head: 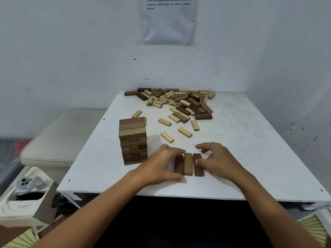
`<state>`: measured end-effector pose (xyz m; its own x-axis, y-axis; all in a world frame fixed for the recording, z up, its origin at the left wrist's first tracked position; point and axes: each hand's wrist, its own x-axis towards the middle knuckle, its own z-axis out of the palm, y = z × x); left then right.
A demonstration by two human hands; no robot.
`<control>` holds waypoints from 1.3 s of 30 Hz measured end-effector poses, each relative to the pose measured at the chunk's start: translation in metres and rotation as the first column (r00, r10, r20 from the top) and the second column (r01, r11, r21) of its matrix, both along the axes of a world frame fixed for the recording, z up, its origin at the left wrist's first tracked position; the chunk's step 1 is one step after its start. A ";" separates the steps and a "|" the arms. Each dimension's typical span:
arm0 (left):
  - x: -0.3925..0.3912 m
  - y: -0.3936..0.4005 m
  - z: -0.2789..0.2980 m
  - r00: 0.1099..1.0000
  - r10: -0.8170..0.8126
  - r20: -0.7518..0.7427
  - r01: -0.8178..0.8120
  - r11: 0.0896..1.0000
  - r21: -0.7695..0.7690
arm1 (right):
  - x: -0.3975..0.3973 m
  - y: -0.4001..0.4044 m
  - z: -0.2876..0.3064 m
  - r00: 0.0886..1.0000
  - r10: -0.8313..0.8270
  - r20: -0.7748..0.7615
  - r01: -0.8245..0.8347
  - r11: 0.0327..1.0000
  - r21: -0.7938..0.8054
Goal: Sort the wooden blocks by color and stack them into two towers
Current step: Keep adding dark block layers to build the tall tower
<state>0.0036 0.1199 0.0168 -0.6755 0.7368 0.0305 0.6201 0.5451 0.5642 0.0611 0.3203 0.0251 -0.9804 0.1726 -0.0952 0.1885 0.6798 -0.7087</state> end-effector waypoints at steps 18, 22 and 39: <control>-0.001 -0.003 -0.011 0.996 0.001 0.092 -0.014 0.990 0.140 | 0.018 0.000 -0.012 0.979 0.202 0.009 -0.201 0.978 -0.052; 0.002 -0.008 -0.011 0.998 0.001 0.069 -0.010 0.991 0.135 | 0.022 -0.005 -0.015 0.979 0.202 -0.023 -0.202 0.978 -0.042; 0.007 -0.020 -0.018 0.996 0.069 0.057 -0.073 0.995 0.069 | 0.028 -0.005 -0.014 0.969 0.247 -0.012 -0.245 0.966 0.082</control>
